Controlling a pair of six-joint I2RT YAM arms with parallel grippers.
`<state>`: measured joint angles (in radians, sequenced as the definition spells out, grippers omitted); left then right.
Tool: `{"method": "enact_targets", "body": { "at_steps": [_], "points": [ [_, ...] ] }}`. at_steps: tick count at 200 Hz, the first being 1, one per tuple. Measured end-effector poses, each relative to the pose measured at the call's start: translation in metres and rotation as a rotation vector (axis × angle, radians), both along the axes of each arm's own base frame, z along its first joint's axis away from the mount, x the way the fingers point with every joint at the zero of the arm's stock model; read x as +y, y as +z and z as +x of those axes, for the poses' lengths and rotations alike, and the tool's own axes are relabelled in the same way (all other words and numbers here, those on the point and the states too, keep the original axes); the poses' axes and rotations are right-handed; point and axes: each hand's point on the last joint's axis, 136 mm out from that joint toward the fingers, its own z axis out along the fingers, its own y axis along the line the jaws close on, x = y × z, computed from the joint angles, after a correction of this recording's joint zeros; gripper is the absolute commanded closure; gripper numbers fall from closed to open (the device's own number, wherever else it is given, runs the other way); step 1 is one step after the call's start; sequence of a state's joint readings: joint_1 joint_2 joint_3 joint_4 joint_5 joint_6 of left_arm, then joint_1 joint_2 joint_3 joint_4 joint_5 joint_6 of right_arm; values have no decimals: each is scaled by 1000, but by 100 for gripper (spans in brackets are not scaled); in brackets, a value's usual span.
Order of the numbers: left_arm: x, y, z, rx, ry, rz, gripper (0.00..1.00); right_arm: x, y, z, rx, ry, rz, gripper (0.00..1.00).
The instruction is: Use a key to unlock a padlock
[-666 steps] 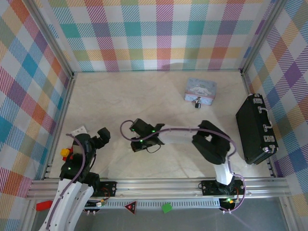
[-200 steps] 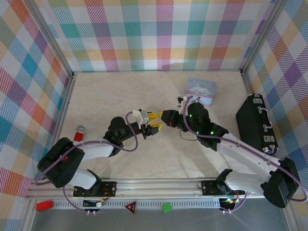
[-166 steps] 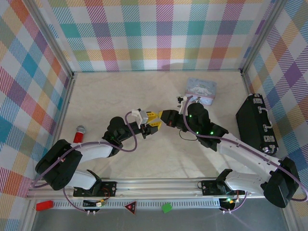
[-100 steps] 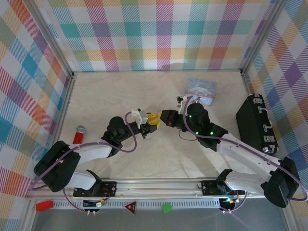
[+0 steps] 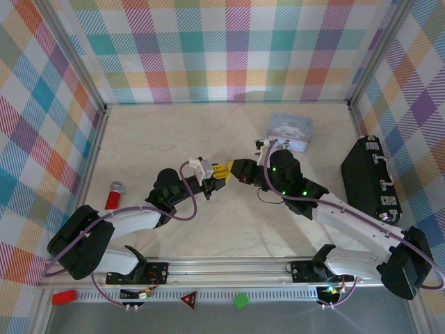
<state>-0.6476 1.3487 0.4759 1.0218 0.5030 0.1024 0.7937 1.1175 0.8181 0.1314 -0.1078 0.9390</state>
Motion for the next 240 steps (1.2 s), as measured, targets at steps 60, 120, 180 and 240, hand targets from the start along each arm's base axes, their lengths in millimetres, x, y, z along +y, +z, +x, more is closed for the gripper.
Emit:
{"method": "enact_targets", "body": {
  "at_steps": [60, 120, 180, 240],
  "points": [
    [0, -1, 3, 21, 11, 18, 98, -2, -2, 2, 1, -20, -4, 100],
    [-1, -15, 13, 80, 22, 109, 100, -12, -24, 6, -2, -48, -141, 54],
    [-1, -53, 57, 176, 139, 526, 100, -97, -42, 42, -222, -243, -551, 54],
    [-7, -88, 44, 175, -15, 1003, 100, -112, -104, 15, -282, -127, -549, 44]
  ]
}}
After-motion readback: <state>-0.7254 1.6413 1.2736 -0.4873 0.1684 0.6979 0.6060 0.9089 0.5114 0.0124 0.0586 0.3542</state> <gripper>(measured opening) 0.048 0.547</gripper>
